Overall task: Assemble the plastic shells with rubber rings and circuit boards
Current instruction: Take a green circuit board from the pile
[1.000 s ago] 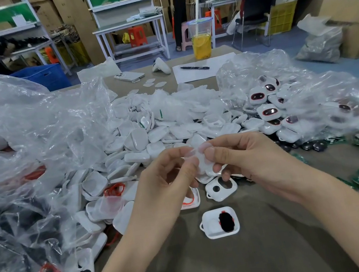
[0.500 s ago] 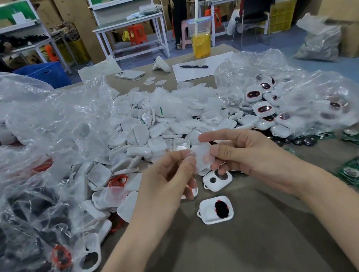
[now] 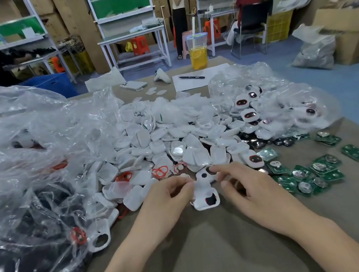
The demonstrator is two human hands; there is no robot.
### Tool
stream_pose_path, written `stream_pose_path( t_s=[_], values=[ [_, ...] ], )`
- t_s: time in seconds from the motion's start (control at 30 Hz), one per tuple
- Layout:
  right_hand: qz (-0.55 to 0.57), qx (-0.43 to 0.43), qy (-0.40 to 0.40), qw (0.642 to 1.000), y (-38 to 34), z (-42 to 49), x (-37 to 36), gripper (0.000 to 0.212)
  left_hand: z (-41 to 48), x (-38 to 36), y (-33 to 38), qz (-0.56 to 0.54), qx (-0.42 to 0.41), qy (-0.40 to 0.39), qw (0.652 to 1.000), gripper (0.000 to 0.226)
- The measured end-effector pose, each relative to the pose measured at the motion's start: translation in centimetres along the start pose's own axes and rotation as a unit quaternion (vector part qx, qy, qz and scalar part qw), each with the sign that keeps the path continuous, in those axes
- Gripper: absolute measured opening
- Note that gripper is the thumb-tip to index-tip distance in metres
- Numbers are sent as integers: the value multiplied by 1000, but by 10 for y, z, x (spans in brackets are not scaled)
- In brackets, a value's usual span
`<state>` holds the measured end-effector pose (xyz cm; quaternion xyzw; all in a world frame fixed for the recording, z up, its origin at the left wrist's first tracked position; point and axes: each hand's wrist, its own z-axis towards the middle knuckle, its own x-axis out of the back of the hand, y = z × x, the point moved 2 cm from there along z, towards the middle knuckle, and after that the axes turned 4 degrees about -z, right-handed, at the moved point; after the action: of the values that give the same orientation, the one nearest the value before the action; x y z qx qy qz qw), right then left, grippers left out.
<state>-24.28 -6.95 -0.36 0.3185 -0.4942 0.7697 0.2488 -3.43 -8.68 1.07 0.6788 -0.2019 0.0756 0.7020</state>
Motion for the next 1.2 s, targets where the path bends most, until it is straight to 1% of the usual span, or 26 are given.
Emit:
stream_pose_path(
  t_s=[0.13, 0.23, 0.37, 0.57, 0.77, 0.9, 1.0, 1.2],
  values=[
    [-26, -4, -33, 999, -5, -1, -1, 48, 0, -3, 3, 27, 34, -21, 999, 8],
    [-48, 9, -46, 998, -8, -1, -1, 56, 0, -5, 5, 56, 27, -30, 998, 8],
    [-85, 22, -68, 994, -10, 0, -1, 64, -2, -7, 5, 70, 10, -17, 997, 9],
    [-91, 27, -65, 993, -9, 2, -1, 60, -3, -9, 3, 62, -13, -6, 998, 10],
    [-89, 20, -66, 994, -7, 1, -3, 60, -9, -7, -6, 18, -38, -4, 999, 8],
    [-87, 20, -67, 994, -7, 2, -3, 60, -8, -6, -8, 3, -36, -7, 999, 10],
    [-80, 16, -68, 994, -7, 3, -3, 62, -6, -7, -10, 10, -31, -14, 999, 14],
    [-71, 7, -73, 995, -5, 2, -4, 65, -4, -10, -13, 27, -49, -14, 998, 16]
  ],
)
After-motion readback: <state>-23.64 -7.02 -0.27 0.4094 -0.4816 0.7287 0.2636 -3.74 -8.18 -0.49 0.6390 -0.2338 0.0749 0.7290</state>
